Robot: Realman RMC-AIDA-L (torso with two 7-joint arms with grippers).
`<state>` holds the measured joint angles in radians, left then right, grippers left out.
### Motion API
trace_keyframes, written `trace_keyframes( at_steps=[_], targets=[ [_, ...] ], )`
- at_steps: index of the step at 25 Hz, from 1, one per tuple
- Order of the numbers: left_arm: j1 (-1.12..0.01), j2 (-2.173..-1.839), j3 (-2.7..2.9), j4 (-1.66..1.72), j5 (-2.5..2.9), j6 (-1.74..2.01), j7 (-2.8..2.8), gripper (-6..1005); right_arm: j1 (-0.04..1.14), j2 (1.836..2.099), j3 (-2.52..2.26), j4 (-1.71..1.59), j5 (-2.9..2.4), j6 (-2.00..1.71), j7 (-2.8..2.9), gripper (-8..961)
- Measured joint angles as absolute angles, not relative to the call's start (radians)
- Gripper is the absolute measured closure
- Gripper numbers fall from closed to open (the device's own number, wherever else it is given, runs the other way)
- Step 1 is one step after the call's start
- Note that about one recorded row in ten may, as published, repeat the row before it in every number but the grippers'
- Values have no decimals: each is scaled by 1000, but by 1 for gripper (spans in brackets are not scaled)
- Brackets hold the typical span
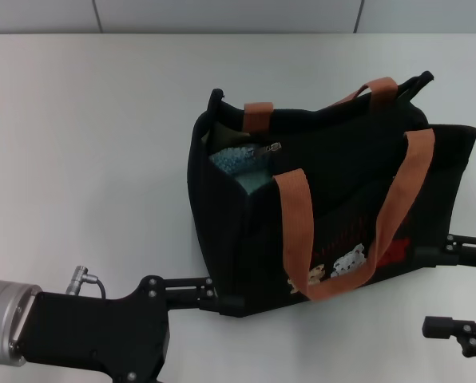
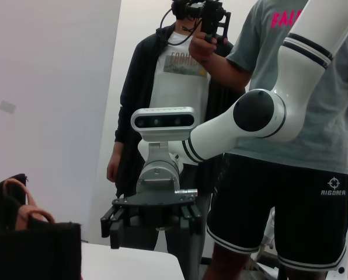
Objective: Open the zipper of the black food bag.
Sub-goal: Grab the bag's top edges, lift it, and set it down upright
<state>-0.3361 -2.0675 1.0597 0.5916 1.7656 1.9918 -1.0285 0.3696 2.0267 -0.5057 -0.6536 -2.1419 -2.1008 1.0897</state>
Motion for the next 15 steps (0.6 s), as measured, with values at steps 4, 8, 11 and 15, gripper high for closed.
trace_keyframes(
  at_steps=[4,8,11,15],
  targets=[
    [-338,-2067,1058,590,1765,1991,-1031,165,370,2032,-506,-653,-2143,-2092,1089,183],
    [-340,-2068,1061,590,1764,1991,-1027,180,371,2038,-507,-653,-2143,-2092,1089,183],
    [-334,-2064,1052,590,1763,1993,-1025,191,372,2040,-507,-654,-2142,-2092,1088,184],
    [-292,-2048,931,570,1760,1976,-981,206,373,2040,-503,-654,-2138,-2092,1088,184]
  ],
)
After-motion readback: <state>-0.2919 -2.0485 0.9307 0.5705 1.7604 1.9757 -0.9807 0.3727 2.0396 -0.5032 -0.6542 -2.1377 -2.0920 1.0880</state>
